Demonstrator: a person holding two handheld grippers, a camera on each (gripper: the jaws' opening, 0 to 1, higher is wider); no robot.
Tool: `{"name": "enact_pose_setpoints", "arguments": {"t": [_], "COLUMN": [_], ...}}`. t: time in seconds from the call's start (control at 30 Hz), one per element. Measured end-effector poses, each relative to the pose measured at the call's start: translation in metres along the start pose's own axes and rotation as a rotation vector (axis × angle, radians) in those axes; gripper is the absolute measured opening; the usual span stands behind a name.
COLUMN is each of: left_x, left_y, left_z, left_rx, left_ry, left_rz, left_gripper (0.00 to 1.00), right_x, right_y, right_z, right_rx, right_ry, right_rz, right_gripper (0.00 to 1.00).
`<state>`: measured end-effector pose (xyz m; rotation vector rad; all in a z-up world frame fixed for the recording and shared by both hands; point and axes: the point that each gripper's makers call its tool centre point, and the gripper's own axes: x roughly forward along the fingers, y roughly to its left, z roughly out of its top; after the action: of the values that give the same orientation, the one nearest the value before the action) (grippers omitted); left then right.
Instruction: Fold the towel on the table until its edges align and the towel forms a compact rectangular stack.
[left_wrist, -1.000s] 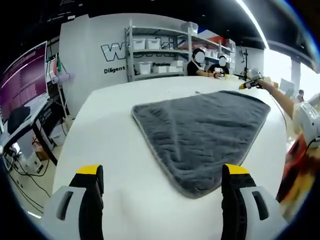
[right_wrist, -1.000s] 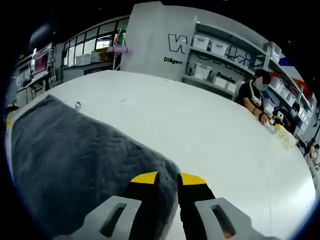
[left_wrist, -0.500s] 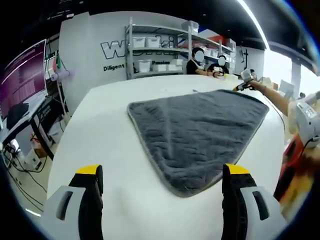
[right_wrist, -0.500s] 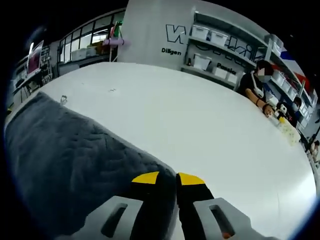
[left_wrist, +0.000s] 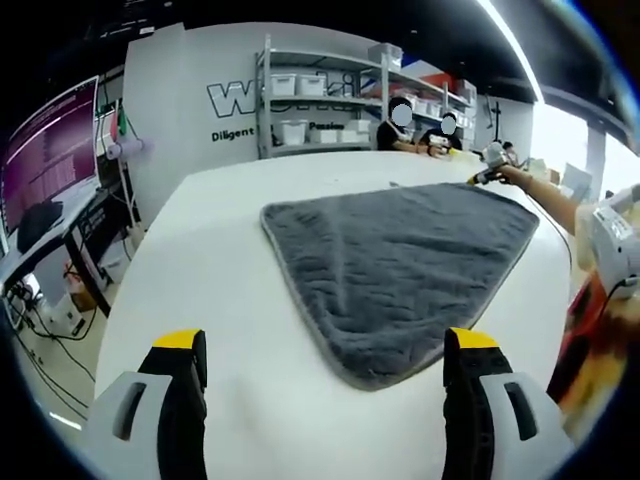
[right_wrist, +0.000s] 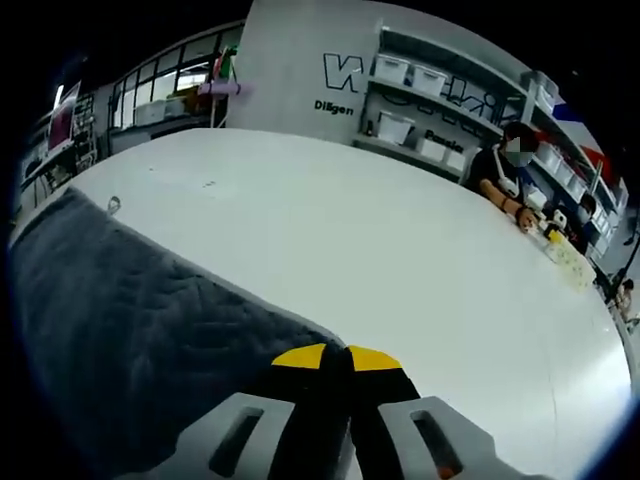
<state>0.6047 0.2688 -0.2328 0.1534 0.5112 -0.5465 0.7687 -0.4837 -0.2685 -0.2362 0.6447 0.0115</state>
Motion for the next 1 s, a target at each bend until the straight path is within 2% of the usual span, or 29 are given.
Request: {"name": "enact_pose_setpoints", "arguments": {"t": [0.17, 0.27, 0.43, 0.53, 0.63, 0.73, 0.77, 0.87, 1.0], "left_x": [0.0, 0.0, -0.002, -0.004, -0.004, -0.004, -0.004, -0.002, -0.001], "left_y": [0.0, 0.0, 0.0, 0.002, 0.003, 0.004, 0.004, 0.005, 0.006], "left_z": [-0.003, -0.004, -0.004, -0.003, -0.002, 0.0, 0.0, 0.002, 0.003], "left_rx": [0.004, 0.004, 0.0, 0.0, 0.0, -0.003, -0.004, -0.005, -0.007], "left_ry": [0.009, 0.01, 0.002, -0.001, -0.006, -0.017, -0.019, -0.026, -0.036], "left_rz": [0.003, 0.006, 0.005, 0.004, 0.004, 0.0, -0.001, -0.005, -0.009], "left_gripper": [0.96, 0.96, 0.96, 0.96, 0.96, 0.96, 0.96, 0.96, 0.96], "right_x": [0.004, 0.002, -0.008, -0.018, -0.04, -0.06, -0.071, -0.089, -0.125], "right_y": [-0.009, -0.011, -0.02, -0.029, -0.036, -0.038, -0.035, -0.04, -0.037], "right_z": [0.002, 0.001, 0.001, 0.006, 0.009, 0.01, 0.009, 0.005, -0.011], "right_rx": [-0.023, -0.022, -0.022, -0.047, -0.064, -0.086, -0.121, -0.157, -0.187], "right_ry": [0.006, 0.006, 0.006, -0.011, -0.04, -0.065, -0.076, -0.079, -0.07], "right_rz": [-0.025, -0.049, -0.105, -0.15, -0.175, -0.158, -0.147, -0.134, -0.131], "right_gripper": [0.06, 0.12, 0.26, 0.26, 0.27, 0.27, 0.28, 0.28, 0.29]}}
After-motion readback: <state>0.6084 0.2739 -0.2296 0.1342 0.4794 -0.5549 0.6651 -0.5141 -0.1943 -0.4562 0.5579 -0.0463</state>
